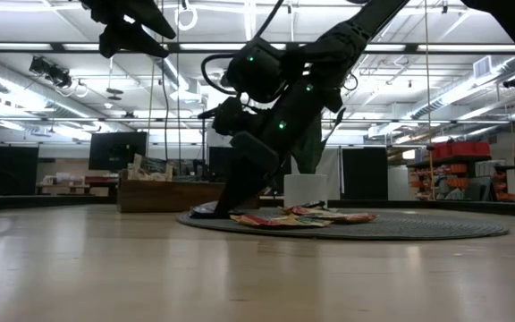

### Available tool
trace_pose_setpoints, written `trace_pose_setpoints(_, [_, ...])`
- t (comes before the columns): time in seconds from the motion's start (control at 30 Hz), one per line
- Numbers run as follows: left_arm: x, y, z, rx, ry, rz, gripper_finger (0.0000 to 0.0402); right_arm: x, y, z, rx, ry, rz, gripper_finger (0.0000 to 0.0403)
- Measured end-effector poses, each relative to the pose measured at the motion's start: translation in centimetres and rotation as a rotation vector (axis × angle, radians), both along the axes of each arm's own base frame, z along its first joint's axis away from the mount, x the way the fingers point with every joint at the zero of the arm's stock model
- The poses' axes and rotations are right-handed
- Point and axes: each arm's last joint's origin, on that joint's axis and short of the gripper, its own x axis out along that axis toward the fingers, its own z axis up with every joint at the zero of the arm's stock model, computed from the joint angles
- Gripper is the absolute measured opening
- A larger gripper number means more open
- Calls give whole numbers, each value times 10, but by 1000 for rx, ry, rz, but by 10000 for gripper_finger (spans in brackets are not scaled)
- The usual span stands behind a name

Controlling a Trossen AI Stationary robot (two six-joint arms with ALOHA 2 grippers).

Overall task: Pick & Place Tea
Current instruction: Put the purple tea bag into the middle section of the wooden organizer

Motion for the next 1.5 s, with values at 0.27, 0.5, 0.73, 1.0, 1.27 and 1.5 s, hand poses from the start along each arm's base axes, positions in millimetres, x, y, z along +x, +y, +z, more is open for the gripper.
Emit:
trace_pose_setpoints(0.27, [-1,0,-1,2,13,0,208,0,0,1,-2,-5,14,48])
trace_pose_setpoints(0.5, [-1,0,-2,7,21,6,208,-1,-1,17,-16,-39,4,10])
trace_pose_setpoints(0.73, [-1,1,-2,17,19,30,208,-9,-2,56,-14,-111,-132,10])
trace_pose_setpoints(1.0, [-1,4,1,24,-25,142,208,-25,6,118,79,-316,-473,8])
trace_pose_setpoints(1.27, [2,8,13,-20,-236,370,208,-27,28,154,164,-670,-824,6])
trace_pose_setpoints(1.5, [6,10,26,-134,-440,433,209,-25,38,167,74,-809,-845,6])
